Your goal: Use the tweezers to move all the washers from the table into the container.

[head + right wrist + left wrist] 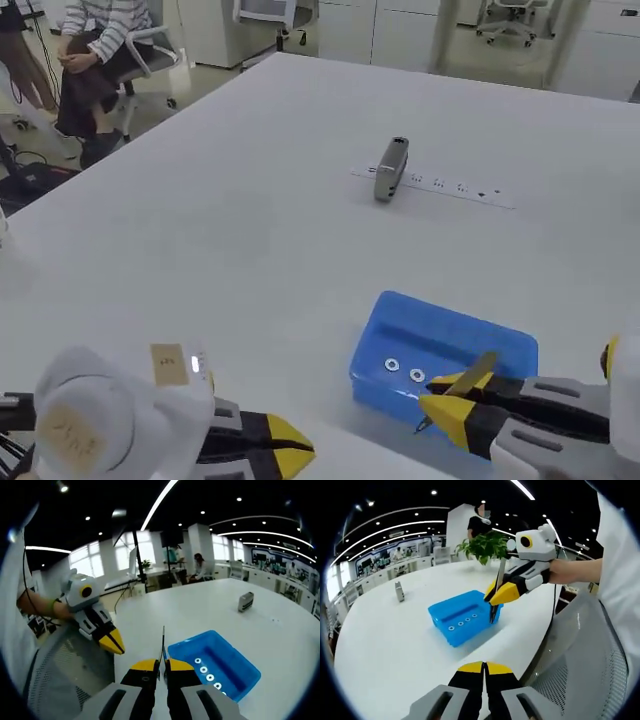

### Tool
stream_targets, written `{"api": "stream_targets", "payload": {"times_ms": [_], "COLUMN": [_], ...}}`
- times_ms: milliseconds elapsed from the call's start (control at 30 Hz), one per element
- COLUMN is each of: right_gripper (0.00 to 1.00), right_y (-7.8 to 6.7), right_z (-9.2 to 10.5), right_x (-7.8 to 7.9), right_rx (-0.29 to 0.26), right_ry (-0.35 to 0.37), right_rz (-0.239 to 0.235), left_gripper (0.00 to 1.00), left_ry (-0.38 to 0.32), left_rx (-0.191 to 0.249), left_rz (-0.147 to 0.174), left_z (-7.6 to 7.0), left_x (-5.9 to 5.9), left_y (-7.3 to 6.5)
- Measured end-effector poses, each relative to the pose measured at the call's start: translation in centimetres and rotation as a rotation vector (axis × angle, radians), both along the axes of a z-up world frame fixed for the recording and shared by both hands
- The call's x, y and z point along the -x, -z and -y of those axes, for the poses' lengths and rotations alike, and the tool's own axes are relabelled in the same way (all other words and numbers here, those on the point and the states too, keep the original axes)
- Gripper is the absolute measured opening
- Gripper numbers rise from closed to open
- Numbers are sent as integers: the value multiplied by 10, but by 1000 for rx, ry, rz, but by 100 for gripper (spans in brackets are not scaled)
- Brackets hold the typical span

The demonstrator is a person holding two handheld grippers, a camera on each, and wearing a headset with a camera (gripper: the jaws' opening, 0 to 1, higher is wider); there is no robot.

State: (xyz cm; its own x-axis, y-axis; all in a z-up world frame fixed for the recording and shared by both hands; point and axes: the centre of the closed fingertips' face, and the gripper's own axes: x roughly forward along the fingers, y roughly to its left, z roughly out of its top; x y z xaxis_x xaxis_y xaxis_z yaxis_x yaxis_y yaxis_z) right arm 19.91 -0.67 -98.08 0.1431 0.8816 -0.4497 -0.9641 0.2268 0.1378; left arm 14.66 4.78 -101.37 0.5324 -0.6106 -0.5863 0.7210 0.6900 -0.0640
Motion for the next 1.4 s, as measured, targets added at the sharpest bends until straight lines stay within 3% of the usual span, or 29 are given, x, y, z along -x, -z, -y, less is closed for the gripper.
{"api": "stream_targets", "payload": {"times_ms": [33, 100, 233, 400, 600, 833, 900, 1133, 1233, 1400], "right_gripper": [3, 3, 3, 3, 3, 3, 3, 3, 3, 3], "right_y": [2, 5, 12, 19, 31, 45, 47, 50, 51, 53], "right_z": [1, 3, 8, 13, 20, 29, 29, 27, 26, 26], "right_x": [2, 7, 18, 24, 32, 43, 48, 59, 61, 62], "right_rx": [5, 16, 56, 78, 132, 207, 222, 257, 268, 278], "right_ry": [-5, -22, -71, -108, -167, -221, -245, -295, -310, -324], "right_rz": [-3, -8, -6, -11, -11, -6, 5, 31, 44, 54], "left_gripper": [0, 0, 0, 0, 0, 0, 0, 0, 0, 0], "left_ry": [4, 16, 58, 99, 151, 286, 318, 429, 456, 487], "left_rx": [3, 32, 51, 60, 72, 99, 128, 99, 51, 21], "left_rz": [-6, -53, -74, -87, -69, -69, -98, -134, -134, -136], "left_z": [1, 5, 10, 15, 25, 58, 71, 94, 96, 99], "left_x": [1, 5, 8, 10, -3, -7, -4, 3, 3, 4], "left_y": [0, 1, -2, -11, -40, -64, -68, -66, -61, -58]}}
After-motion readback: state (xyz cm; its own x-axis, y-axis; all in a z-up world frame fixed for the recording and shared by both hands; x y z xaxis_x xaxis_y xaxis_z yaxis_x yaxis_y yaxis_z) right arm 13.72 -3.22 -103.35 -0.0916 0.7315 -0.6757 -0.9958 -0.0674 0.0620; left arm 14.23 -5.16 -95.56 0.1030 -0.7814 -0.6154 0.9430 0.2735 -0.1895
